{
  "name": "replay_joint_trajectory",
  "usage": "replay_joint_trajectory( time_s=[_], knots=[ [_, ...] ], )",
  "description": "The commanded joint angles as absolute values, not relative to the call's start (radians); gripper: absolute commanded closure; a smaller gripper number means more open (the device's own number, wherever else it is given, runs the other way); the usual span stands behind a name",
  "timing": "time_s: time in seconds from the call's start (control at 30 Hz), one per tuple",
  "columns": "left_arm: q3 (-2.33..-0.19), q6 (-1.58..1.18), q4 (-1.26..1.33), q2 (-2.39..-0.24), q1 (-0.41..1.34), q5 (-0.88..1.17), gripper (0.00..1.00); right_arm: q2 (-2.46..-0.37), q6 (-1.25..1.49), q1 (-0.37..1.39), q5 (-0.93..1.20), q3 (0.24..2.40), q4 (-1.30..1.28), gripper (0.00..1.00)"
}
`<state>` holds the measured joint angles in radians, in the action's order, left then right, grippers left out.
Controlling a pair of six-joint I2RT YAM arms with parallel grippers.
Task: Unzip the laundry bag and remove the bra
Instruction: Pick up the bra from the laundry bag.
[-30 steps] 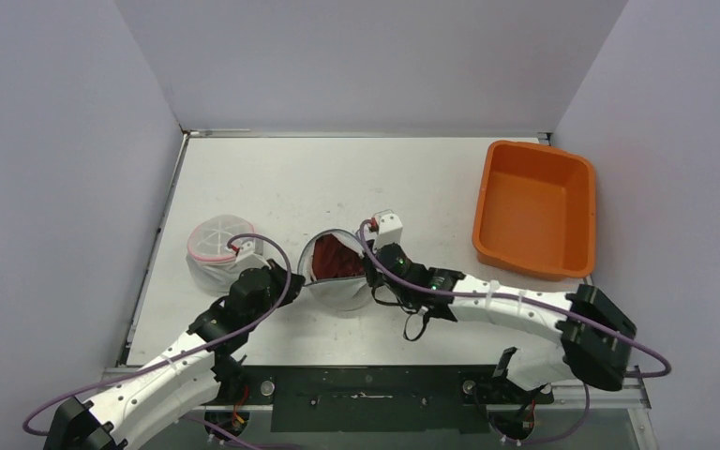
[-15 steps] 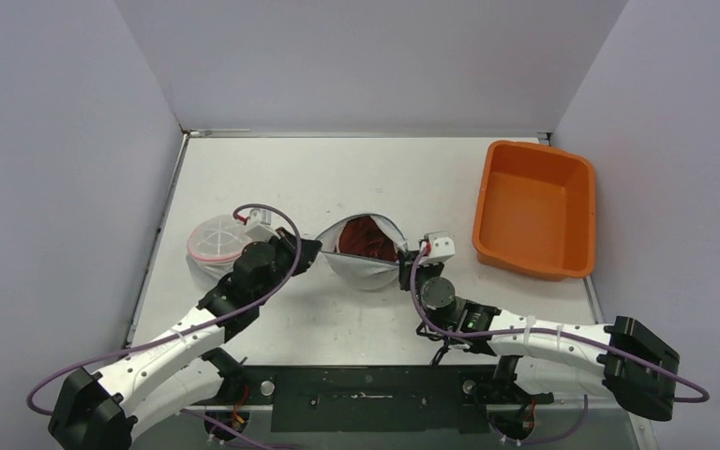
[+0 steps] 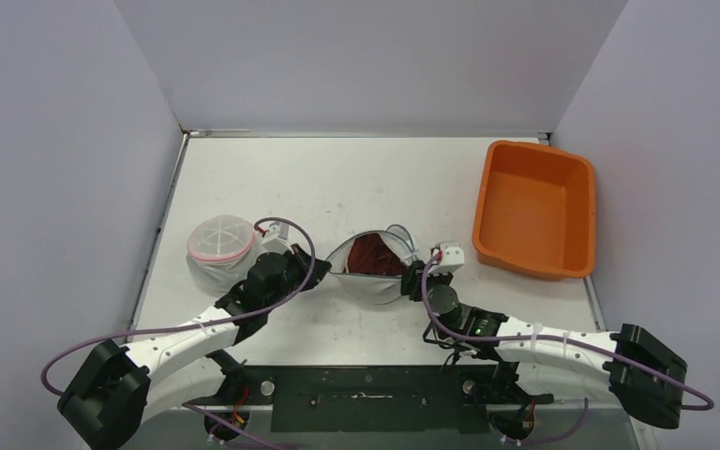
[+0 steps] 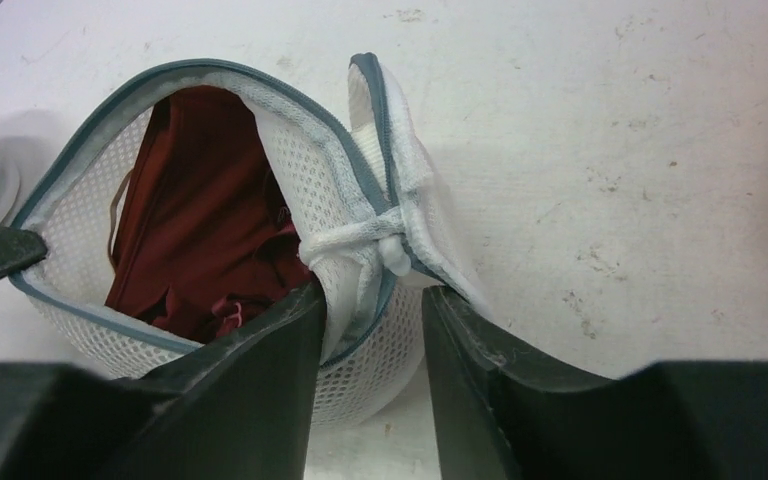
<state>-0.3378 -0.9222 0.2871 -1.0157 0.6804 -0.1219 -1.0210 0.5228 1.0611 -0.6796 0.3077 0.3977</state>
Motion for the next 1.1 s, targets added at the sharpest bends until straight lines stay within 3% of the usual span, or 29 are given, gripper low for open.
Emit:
replay_joint_trajectory(
  time_s=[0.0,0.1,0.2,0.37,0.7,1.07],
  knots=[
    [-0.355,-0.863,0.37,-0.986,0.687,-0.107,1.0,-0.931,0.578,1.071,-0.696,0.354,0.221,0.47],
    [-0.362,-0.848,0.369,-0.988,0.699,-0.105,1.0,-0.88,0.606,1.088,-0.716,0.401,0.103,0.31],
    [-0.367,-0.827,0.374,-0.99,0.724,-0.117,1.0,-0.838,0.622,1.113,-0.752,0.468,0.007,0.26],
    [-0.391,-0.783,0.36,-0.998,0.787,-0.163,1.0,-0.878,0.601,1.127,-0.682,0.602,-0.051,0.29],
    [-0.401,-0.775,0.358,-1.028,0.833,-0.202,1.0,-1.266,0.577,1.106,-0.461,0.873,-0.015,0.31],
    [-0.391,-0.773,0.356,-1.026,0.845,-0.219,1.0,-1.473,0.654,1.032,-0.412,0.946,-0.029,0.31]
  ],
)
